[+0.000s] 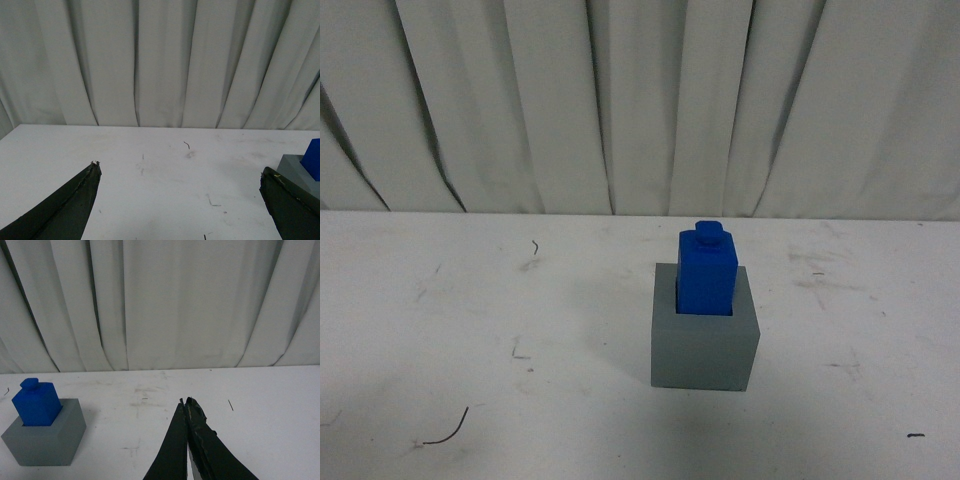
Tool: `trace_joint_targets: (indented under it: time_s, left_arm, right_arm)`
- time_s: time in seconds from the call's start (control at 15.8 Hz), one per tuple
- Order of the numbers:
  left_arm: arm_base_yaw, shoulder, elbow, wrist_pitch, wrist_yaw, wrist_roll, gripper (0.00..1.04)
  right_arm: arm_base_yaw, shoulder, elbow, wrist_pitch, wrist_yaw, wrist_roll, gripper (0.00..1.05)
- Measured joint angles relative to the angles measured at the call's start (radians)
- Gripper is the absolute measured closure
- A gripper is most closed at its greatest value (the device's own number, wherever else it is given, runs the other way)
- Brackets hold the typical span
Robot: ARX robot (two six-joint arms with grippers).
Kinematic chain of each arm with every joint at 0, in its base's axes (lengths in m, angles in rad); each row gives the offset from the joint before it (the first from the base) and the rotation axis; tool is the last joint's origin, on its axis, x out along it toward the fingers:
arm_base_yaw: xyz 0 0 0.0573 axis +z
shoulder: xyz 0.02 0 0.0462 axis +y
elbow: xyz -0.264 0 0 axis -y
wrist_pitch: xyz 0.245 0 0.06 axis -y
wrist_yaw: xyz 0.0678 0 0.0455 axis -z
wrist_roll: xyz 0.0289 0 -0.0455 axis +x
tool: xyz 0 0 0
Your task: Insert blue part into gray base
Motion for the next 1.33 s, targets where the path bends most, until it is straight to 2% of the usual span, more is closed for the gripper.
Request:
trace_joint_targets:
  time_s: [0.19,0.32,1.01,1.14,1.33]
  left_arm:
    - [0.000,0.000,0.000,0.000,0.000,0.000,0.07]
    - [0.000,0.000,0.000,0.000,-0.001,0.000,0.07]
    - [0.000,0.000,0.000,0.000,0.000,0.000,0.07]
    - [0.000,0.000,0.000,0.000,0.000,0.000,0.07]
    - [0.000,0.000,0.000,0.000,0.000,0.000,0.07]
  right_arm:
    - [0.000,-0.044,0.000,-0.045,0.000,0.000,1.03]
    - [0.000,-0.203,0.000,-0.218,0.000,0.000,1.03]
    - [0.000,-0.211,0.000,-0.221,0.000,0.000,1.03]
    - [0.000,-0.211,0.000,-0.220,0.000,0.000,0.84]
    - [0.000,-0.211,0.000,-0.220,0.000,0.000,0.45]
